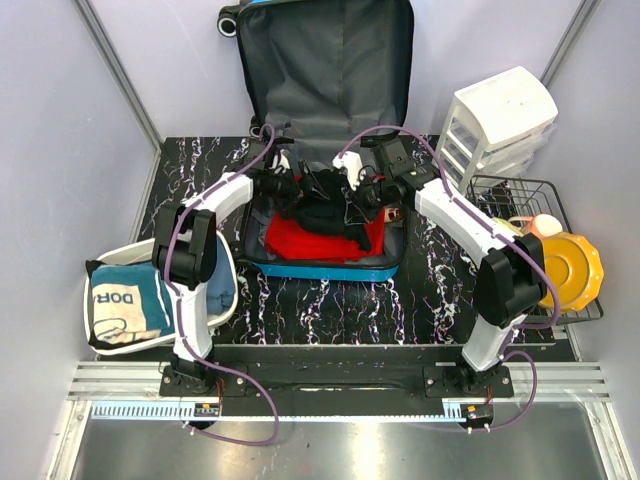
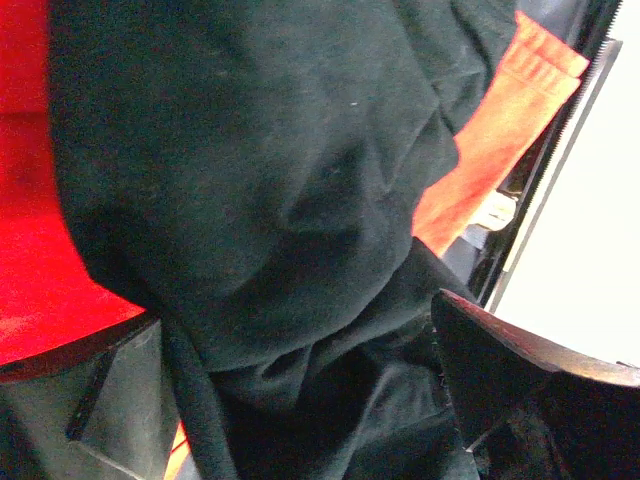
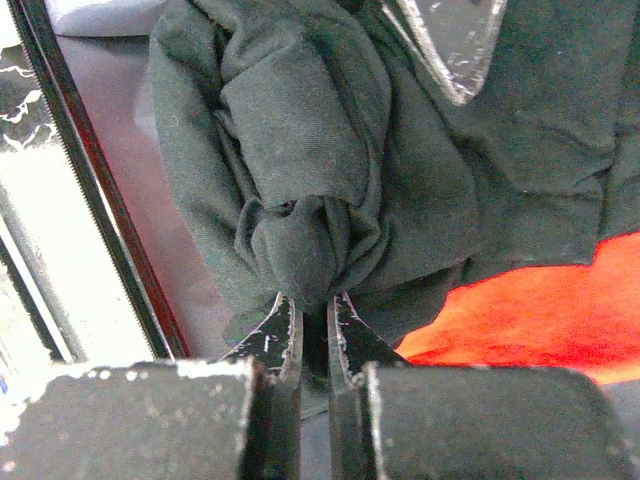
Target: Open, take out, and arrange the luggage
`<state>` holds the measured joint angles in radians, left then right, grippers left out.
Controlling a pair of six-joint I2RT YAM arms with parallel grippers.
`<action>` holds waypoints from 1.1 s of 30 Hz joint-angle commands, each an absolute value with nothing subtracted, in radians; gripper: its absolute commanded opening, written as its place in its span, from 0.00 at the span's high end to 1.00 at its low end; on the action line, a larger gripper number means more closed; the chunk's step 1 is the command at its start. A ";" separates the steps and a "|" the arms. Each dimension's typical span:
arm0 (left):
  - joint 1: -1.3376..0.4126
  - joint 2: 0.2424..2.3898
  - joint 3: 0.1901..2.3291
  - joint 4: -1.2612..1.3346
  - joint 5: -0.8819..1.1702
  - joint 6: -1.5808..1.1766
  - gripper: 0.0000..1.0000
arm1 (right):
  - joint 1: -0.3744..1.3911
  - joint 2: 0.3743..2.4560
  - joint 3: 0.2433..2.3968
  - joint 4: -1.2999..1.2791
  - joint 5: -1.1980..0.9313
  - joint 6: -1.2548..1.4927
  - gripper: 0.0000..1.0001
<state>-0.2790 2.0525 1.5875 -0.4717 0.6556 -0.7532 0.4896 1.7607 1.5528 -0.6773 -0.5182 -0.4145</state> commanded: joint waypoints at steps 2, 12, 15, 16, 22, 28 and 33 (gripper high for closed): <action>-0.304 2.045 1.563 -0.163 0.755 -0.856 0.04 | 0.482 1.692 1.529 -0.683 -0.571 -0.399 1.00; -0.299 1.999 1.614 -0.413 0.792 -0.590 1.00 | 0.482 1.678 1.508 -0.684 -0.618 -0.393 1.00; -0.296 1.967 1.647 -0.597 0.792 -0.406 1.00 | 0.485 1.680 1.509 -0.683 -0.673 -0.370 0.94; -0.296 1.938 1.651 -0.639 0.782 -0.362 1.00 | 0.483 1.683 1.509 -0.684 -0.687 -0.351 0.81; -0.239 1.784 1.592 -0.886 0.698 -0.083 1.00 | 0.483 1.687 1.508 -0.681 -0.710 -0.315 0.20; -0.114 1.681 1.594 -1.175 0.523 0.152 1.00 | 0.482 1.684 1.522 -0.652 -0.632 -0.318 0.00; 0.050 1.544 1.520 -1.317 0.394 0.281 1.00 | 0.482 1.693 1.540 -0.644 -0.614 -0.344 0.00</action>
